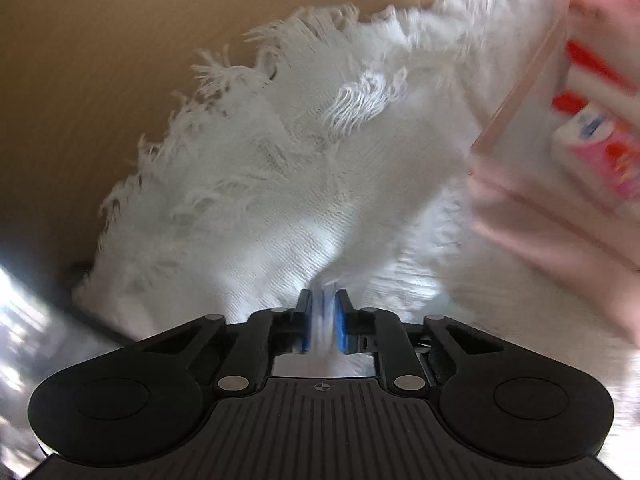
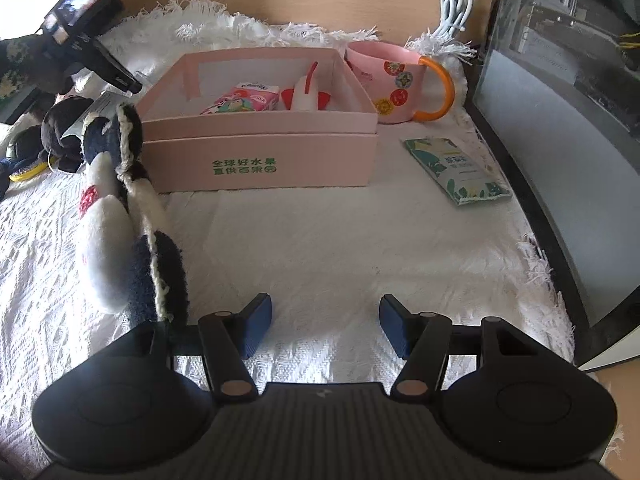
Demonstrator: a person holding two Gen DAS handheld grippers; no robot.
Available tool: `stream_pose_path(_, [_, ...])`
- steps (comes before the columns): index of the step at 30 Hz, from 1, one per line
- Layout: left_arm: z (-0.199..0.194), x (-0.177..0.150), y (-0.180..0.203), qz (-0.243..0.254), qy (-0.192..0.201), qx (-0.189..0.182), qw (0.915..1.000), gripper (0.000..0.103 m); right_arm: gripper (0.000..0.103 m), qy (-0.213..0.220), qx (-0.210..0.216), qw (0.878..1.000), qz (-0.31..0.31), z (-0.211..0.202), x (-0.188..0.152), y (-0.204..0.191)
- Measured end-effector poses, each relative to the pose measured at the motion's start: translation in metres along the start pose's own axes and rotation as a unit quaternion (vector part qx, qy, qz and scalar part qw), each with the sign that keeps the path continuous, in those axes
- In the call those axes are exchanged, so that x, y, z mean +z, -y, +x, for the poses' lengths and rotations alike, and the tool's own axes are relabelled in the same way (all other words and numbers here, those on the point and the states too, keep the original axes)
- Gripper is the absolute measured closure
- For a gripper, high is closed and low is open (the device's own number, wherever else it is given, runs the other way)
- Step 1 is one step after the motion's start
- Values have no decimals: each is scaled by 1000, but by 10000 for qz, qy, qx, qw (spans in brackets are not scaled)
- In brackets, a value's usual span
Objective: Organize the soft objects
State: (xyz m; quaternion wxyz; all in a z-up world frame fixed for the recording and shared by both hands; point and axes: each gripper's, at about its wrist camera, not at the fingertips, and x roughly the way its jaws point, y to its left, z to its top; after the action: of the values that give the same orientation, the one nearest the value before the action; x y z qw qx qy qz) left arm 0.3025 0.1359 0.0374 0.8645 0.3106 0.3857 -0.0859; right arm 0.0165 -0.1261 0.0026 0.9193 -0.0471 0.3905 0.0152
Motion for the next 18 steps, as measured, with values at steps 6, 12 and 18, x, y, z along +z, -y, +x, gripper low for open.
stream_pose_path(6, [-64,-25,-11,-465,473,-259,9975,92,43,138,62,9998,-103,-6,1,-1])
stream_pose_path(12, [-146,-52,0,-909,983,-420,9901,92,43,411,293,9980,-388,-16,9,-11])
stream_pose_path(18, [-194,-100,18,-1461,1048,-829,9802,92,43,849,517,9930,-640,-35,29,-21])
